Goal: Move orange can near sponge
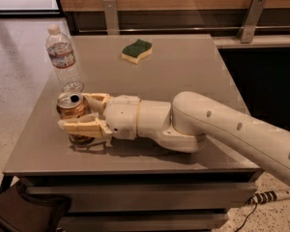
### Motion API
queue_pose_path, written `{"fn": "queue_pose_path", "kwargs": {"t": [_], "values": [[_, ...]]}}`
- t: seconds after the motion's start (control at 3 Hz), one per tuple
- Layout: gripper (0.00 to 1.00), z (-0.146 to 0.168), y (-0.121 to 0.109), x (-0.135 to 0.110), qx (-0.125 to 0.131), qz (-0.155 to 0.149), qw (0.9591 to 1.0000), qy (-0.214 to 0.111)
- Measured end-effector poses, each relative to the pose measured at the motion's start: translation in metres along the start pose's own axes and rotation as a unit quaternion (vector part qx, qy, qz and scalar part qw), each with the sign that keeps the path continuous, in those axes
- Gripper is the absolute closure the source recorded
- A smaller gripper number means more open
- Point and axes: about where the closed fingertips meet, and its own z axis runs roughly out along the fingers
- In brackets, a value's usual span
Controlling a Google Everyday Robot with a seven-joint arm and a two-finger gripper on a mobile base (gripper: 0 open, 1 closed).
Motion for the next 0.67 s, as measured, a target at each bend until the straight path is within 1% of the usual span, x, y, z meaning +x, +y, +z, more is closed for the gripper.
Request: {"fn": "queue_pose_path", "kwargs": {"t": [0.33, 0.67], "values": [[0.83, 0.0015, 0.0013, -0.0008, -0.002, -0.001, 1.0000, 0.000], [1.00, 0.0031, 0.0027, -0.0016, -0.004, -0.001, 1.0000, 0.000]]}}
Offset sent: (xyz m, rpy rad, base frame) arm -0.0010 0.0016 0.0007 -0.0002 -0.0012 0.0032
